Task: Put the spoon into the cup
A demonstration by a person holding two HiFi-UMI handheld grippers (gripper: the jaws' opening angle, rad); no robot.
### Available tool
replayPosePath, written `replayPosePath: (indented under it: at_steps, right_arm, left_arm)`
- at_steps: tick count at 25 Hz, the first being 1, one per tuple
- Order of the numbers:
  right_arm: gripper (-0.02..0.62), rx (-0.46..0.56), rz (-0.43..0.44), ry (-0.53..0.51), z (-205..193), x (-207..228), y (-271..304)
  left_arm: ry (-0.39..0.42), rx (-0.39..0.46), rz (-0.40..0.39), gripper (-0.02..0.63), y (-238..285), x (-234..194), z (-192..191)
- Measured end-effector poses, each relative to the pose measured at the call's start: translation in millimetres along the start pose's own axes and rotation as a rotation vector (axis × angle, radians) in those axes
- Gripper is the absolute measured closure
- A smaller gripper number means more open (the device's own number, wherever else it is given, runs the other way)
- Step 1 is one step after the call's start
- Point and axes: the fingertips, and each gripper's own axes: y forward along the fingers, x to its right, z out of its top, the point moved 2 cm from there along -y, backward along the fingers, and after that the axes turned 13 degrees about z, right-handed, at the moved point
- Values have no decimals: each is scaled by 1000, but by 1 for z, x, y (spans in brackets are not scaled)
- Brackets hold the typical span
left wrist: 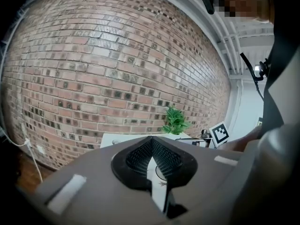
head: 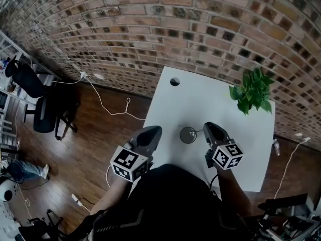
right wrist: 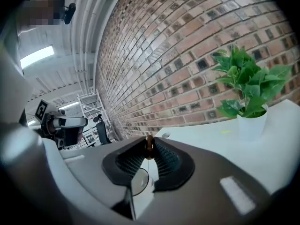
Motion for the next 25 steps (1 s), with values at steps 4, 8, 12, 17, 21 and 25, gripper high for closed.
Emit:
replayPosePath:
  at_steps: [4, 8, 12, 17, 21, 25]
  right_arm:
    - [543, -25, 36, -18, -8, -4, 10]
    - [541, -53, 55, -27, -23, -12, 18]
    - [541, -82, 37, -51, -36, -12, 22]
    - [541, -107, 29, -35, -49, -10, 24]
    - [541, -111, 17, -10, -56, -8, 26]
    - [541, -106, 7, 13, -59, -7, 27]
  left_arm:
    - [-1, -18, -6, 614, 5, 5, -5]
    - [1, -27, -13, 614, 7, 8, -6]
    - [9, -31, -19, 614, 9, 9, -6]
    - [12, -28, -22, 614, 8, 12, -4]
    - [12, -30, -17, 614, 6, 9, -5]
    - [12, -28, -10, 614, 4, 7, -4]
